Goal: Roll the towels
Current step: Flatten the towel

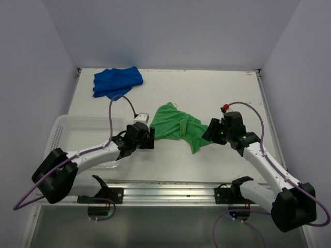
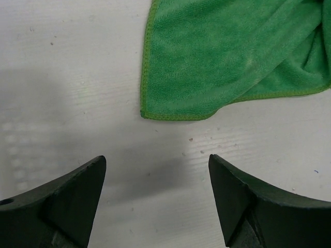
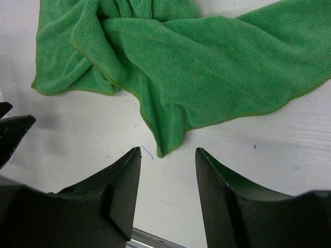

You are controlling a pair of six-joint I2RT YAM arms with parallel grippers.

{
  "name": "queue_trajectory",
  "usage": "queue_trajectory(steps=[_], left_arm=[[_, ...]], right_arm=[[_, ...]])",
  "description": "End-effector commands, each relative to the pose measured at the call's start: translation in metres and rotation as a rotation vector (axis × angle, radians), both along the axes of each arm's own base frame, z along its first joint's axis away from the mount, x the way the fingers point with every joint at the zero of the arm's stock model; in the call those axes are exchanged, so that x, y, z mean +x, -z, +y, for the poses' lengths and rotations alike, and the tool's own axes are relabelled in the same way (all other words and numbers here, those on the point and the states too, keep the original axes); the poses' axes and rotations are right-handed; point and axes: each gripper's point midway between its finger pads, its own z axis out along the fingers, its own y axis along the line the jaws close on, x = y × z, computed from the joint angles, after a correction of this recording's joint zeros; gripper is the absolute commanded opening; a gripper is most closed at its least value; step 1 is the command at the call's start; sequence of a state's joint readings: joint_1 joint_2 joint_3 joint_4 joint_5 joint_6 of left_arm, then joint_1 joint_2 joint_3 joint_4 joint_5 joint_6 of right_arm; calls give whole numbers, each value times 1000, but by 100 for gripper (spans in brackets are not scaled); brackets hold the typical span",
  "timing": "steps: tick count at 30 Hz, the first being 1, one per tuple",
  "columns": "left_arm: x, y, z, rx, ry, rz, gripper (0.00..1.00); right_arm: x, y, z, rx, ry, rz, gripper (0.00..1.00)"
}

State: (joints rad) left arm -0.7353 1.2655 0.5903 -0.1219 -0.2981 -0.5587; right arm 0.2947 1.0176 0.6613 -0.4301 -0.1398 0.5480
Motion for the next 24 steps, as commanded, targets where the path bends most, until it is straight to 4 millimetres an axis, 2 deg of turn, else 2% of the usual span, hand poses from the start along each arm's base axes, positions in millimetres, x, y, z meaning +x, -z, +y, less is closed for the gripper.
queue_trajectory(steps=[1, 2, 6, 10, 13, 17, 18, 19, 24], left_arm=[[18, -2, -5, 46, -5, -29, 84], [17, 5, -5, 62, -6, -15, 82], [19, 11, -10, 29, -27, -7, 80], [21, 0, -25, -109, -32, -44, 82], [20, -3, -29, -193, -46, -43, 82], [25, 3, -19, -238, -116, -22, 79], [27, 3, -17, -233, -129, -24, 77], [28, 4, -11, -220, -147, -29, 71], [39, -7, -1, -163, -156, -93, 68]], right_arm=[[0, -1, 8, -2, -64, -20, 50], [0, 1, 8, -7, -68, -17, 50], [-3, 8, 9, -11, -76, -4, 49], [-4, 13, 9, -17, -80, 6, 49], [-5, 16, 9, -15, -84, 11, 48], [-6, 20, 9, -15, -83, 16, 47], [-6, 19, 9, -15, -85, 16, 46], [-6, 19, 9, -17, -88, 13, 46], [-7, 19, 13, -28, -114, 9, 45]])
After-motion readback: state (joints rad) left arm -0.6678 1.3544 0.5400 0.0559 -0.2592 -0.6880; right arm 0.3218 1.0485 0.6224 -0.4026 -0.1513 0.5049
